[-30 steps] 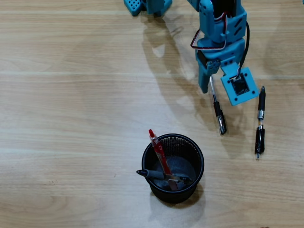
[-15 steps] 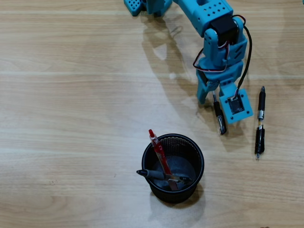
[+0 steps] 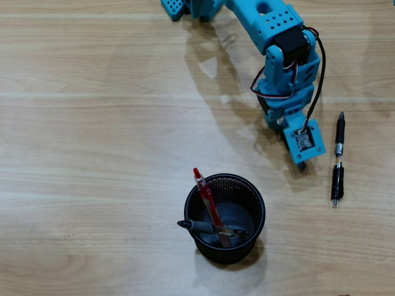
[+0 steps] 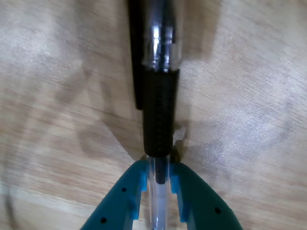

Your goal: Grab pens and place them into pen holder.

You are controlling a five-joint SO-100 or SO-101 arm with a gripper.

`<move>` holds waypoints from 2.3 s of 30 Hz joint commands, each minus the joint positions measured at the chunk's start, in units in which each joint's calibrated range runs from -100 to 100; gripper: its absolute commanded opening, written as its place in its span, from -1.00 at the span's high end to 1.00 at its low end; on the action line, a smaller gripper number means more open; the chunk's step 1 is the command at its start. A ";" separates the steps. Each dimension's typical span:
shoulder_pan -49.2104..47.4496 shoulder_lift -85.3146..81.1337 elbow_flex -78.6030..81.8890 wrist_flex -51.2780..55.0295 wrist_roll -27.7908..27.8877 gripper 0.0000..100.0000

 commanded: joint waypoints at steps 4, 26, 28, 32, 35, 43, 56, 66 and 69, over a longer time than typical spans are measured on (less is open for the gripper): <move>-0.53 0.62 -2.05 0.24 -0.20 0.89; 6.06 -16.54 -17.89 11.91 3.62 0.95; 7.15 -17.98 -19.15 11.91 4.19 0.95; 8.89 -20.44 -20.51 11.45 4.25 0.95; 10.08 -22.06 -19.88 5.62 4.82 0.95; 12.28 -22.14 -16.89 -23.81 10.01 0.95; 18.22 -21.89 0.94 -68.46 12.10 0.95; 21.15 -14.67 7.72 -86.04 7.18 0.95; 21.15 -12.29 8.81 -90.23 6.92 0.95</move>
